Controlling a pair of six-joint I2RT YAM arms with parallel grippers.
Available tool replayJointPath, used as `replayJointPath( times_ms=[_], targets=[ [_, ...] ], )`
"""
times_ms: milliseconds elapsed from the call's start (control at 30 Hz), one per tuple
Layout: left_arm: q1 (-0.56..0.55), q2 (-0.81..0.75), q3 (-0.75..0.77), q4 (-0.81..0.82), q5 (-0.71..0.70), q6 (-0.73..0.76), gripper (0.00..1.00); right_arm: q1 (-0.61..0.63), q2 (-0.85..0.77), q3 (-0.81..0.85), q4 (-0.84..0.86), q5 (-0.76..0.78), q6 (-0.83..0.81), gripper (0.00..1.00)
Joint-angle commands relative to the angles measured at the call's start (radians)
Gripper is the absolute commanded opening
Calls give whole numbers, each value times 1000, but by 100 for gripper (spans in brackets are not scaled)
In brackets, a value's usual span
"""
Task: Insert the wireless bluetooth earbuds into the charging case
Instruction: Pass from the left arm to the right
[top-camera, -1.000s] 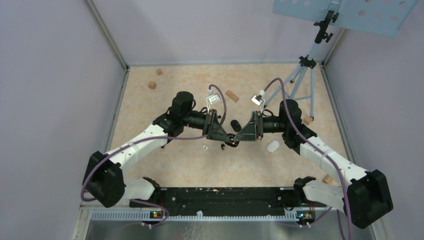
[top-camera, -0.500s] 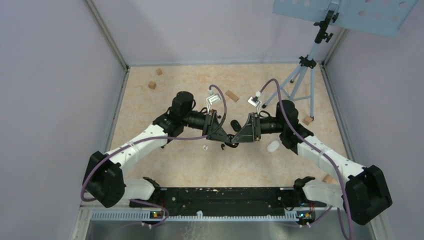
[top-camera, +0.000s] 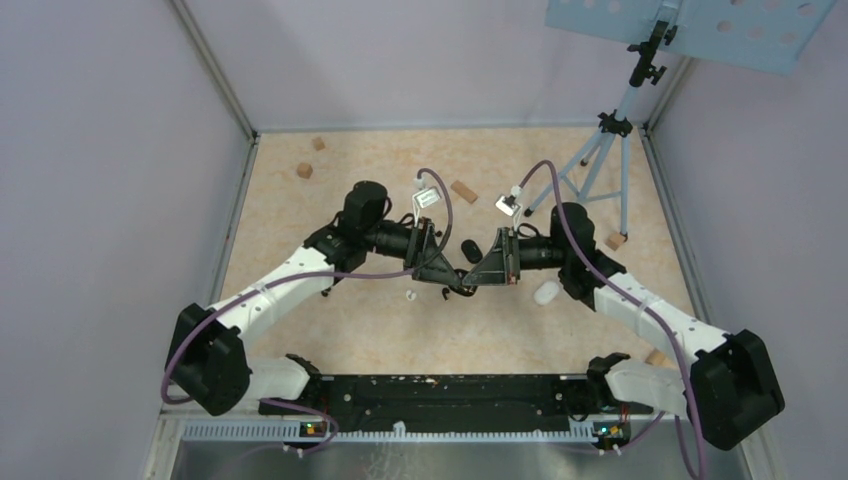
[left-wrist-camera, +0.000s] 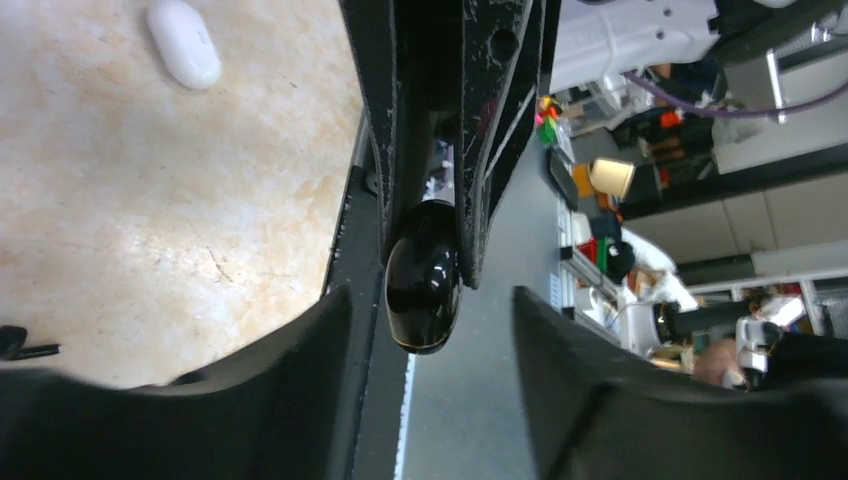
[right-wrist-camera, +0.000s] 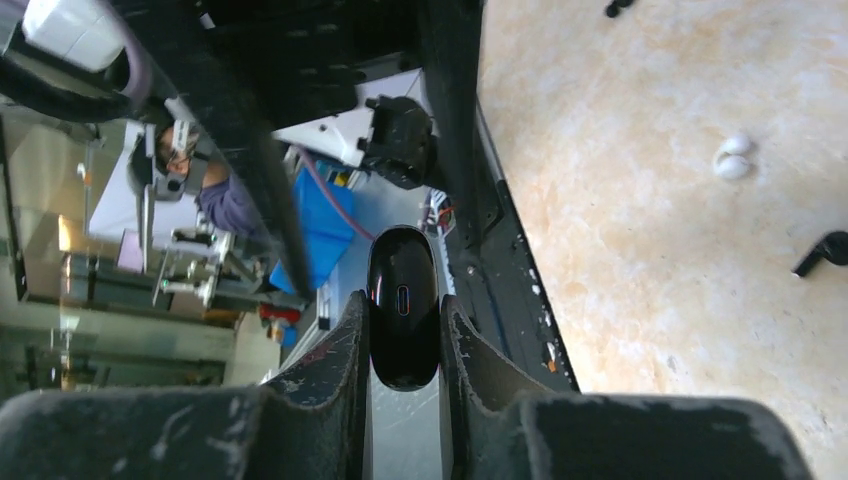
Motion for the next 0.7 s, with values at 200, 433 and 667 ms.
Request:
replayJointPath(
  times_ms=[200,433,667],
  targets=[
    [128,-194,-18,-9,-375,-59,99,-32,-160,-150,7,413,274,0],
    [126,-319,-266,202,-568,-336,99,-12,-246,-291,172,640,557,0],
    [62,-285,-350,207,-691,-555,99,37,-171,-292,303,755,597,0]
  ],
)
